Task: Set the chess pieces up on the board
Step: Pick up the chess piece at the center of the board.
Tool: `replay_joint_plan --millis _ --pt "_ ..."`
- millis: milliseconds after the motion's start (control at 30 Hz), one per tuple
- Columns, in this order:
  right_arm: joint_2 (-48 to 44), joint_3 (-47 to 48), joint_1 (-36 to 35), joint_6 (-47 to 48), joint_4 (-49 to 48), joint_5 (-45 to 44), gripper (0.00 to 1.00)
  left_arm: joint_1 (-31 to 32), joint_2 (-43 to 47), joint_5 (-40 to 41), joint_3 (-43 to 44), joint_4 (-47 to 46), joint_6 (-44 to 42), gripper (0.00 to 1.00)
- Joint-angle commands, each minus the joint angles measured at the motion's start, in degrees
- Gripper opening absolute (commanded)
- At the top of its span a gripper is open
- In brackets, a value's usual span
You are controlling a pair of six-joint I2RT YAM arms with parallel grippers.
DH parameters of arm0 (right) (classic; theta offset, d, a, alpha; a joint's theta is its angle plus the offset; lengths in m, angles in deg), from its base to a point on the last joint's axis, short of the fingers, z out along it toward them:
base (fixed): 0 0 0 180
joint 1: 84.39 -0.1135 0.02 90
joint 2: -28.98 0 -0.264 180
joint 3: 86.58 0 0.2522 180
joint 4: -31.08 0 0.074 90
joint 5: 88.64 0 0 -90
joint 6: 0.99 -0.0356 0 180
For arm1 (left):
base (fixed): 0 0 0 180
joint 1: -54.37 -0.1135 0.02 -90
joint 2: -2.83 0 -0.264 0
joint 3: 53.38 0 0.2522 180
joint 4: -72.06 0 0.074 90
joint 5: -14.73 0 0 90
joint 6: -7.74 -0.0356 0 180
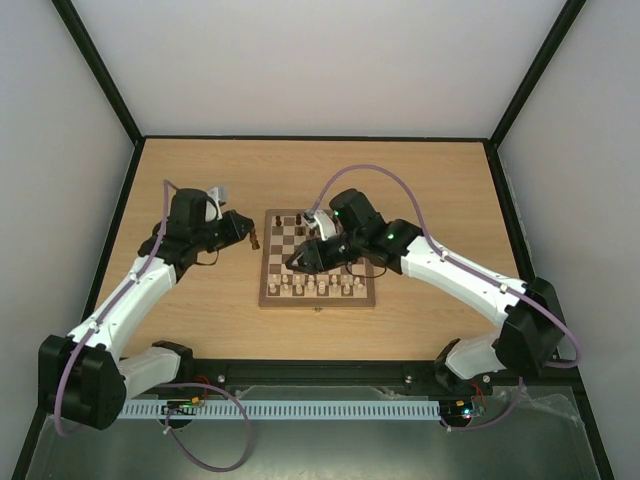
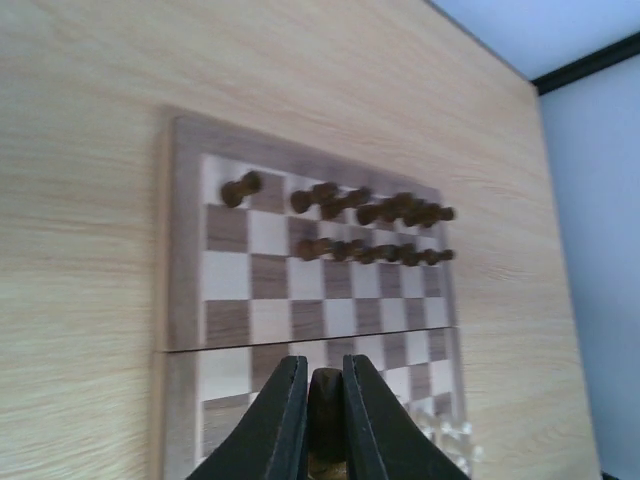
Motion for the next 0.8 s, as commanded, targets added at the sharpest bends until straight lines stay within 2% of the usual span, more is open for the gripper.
replay_joint_plan --millis 0,333,533,767 --pt "-2.9 -0.6 1.3 -4.9 -7.3 7.5 0.45 -0.3 1.7 -8.4 1.9 -4.6 1.9 0.03" --pt "-8.1 -8.8 6.9 -17.1 -23.1 13.8 0.44 -0.3 4.5 -17.8 2.6 -13.3 8.3 0.04" --pt "-8.1 -17.3 10.5 -30.2 -42.9 18.7 0.36 -0.4 6.4 -20.7 2.0 -17.7 13.5 0.04" --pt "-5.0 -20.6 10.8 -39.6 -57.8 19.7 0.43 -0.4 8.5 -22.4 1.0 -21.4 18.0 0.04"
